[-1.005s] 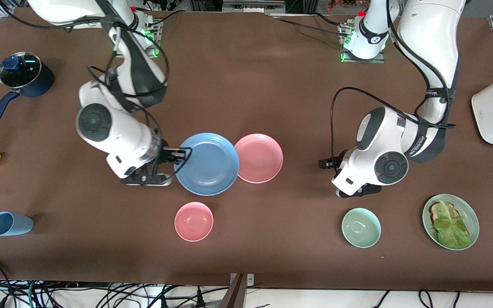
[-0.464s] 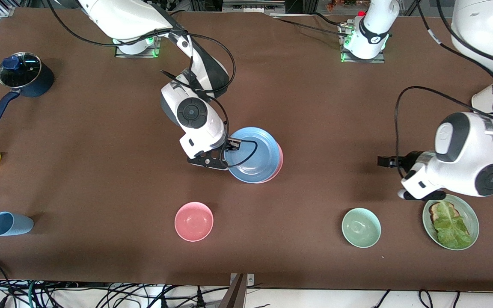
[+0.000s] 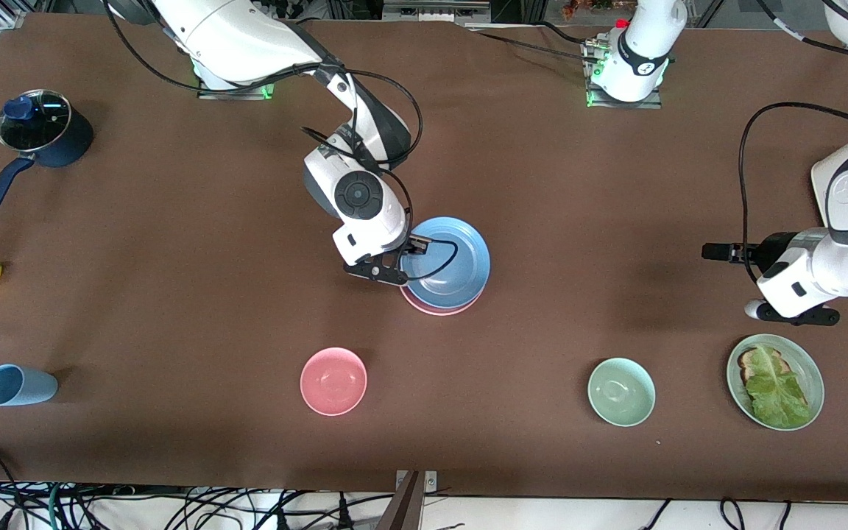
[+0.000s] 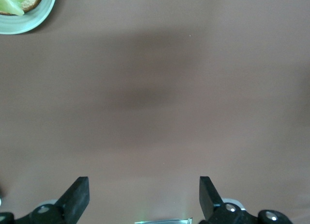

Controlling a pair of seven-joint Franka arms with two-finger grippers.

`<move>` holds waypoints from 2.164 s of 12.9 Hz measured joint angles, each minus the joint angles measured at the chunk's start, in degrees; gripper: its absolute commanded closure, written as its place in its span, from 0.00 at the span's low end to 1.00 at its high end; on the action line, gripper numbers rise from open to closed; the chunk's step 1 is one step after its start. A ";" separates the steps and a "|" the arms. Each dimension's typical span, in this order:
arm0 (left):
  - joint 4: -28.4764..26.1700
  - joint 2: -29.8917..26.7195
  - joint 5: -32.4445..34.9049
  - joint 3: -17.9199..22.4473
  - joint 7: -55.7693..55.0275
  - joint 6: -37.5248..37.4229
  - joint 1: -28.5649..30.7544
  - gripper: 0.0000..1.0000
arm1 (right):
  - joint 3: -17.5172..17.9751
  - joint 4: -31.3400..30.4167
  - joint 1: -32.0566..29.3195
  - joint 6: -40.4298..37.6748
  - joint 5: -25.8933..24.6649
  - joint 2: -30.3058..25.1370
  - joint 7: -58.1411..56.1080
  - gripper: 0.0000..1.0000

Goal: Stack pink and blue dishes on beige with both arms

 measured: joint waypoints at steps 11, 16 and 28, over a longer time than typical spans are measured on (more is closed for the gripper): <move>-3.14 -14.36 1.06 -0.01 0.50 -0.64 -2.42 0.00 | -0.27 -0.08 0.02 2.17 -3.10 0.03 0.05 1.00; -6.78 -20.13 1.13 1.79 0.56 -0.51 -5.41 0.00 | -0.34 0.03 -0.02 2.70 -3.13 0.00 0.06 0.50; -11.48 -25.38 1.17 7.49 0.70 6.07 -7.73 0.00 | -13.08 1.31 -2.31 -7.21 -2.18 -11.23 -11.57 0.00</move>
